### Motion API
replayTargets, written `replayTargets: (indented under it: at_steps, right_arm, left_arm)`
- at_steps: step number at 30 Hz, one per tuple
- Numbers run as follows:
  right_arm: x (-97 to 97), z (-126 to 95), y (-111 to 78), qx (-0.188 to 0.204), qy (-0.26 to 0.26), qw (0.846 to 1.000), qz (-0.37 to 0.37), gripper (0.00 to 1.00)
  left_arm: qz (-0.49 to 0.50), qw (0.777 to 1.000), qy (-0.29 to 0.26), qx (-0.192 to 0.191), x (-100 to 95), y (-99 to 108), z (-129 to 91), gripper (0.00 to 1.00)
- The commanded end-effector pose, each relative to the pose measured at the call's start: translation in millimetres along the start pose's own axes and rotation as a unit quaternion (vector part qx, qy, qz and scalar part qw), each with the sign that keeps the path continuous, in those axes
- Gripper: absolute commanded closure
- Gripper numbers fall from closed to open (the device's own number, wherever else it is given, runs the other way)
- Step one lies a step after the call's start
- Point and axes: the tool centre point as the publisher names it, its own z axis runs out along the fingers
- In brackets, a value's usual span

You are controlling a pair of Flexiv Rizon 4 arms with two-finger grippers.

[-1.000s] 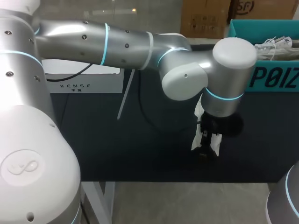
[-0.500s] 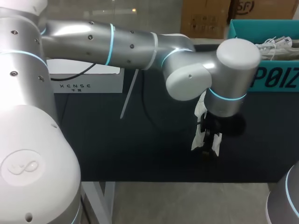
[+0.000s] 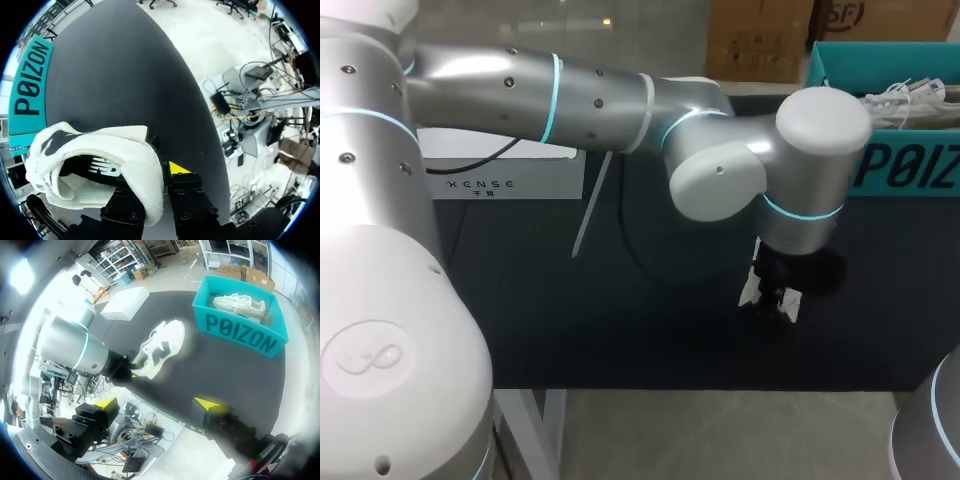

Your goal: Take the shoe out of the shoebox, open the shoe tongue, remove and reinsert the insole, then place the shoe into the shoebox

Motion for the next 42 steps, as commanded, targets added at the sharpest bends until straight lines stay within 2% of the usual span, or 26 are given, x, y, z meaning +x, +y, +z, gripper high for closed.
replayTargets:
  at_steps: [1, 4, 9, 13, 16, 17, 19, 21, 22, 23, 42]
  right_arm:
    - [-0.8, 0, 0.9, 0.002, 0.000, 1.000, 0.000, 0.00]
    - [-0.8, 0, 0.9, 0.002, 0.000, 1.000, 0.000, 0.00]
    - [-0.8, 0, 0.9, 0.002, 0.000, 1.000, 0.000, 0.00]
    - [-0.8, 0, 0.9, 0.002, 0.000, 1.000, 0.000, 0.00]
    - [-0.8, 0, 0.9, 0.002, 0.000, 1.000, 0.000, 0.00]
    - [-0.8, 0, 0.9, 0.002, 0.000, 1.000, 0.000, 0.00]
    - [-0.8, 0, 0.9, 0.002, 0.000, 1.000, 0.000, 0.00]
    - [-0.8, 0, 0.9, 0.002, 0.000, 1.000, 0.000, 0.00]
    - [-0.8, 0, 0.9, 0.002, 0.000, 1.000, 0.000, 0.00]
    - [-0.8, 0, 0.9, 0.002, 0.000, 1.000, 0.000, 0.00]
    - [-0.8, 0, 0.9, 0.002, 0.000, 1.000, 0.000, 0.00]
  left_arm:
    - [0.007, 1.000, -0.014, 0.011, 8.4, 11, -17, 1.00]
    - [0.012, 1.000, -0.018, 0.018, 12.7, 15, -26, 1.00]
    - [0.028, 0.999, -0.032, 0.022, 25.2, 43, -54, 1.00]
    - [0.036, 0.998, -0.043, -0.025, 39.1, 84, -84, 1.00]
    - [0.089, 0.994, -0.043, -0.053, 48.5, 122, -104, 1.00]
    - [0.103, 0.993, -0.047, -0.041, 51.4, 136, -109, 1.00]
    - [0.112, 0.990, -0.032, -0.080, 57.3, 159, -120, 1.00]
    - [0.107, 0.990, -0.016, -0.088, 60.3, 177, -135, 1.00]
    - [0.104, 0.991, 0.014, -0.081, 58.9, 183, -140, 1.00]
    - [0.099, 0.993, -0.003, -0.059, 58.3, 189, -147, 1.00]
    - [0.099, 0.993, -0.003, -0.059, 58.3, 189, -147, 1.00]
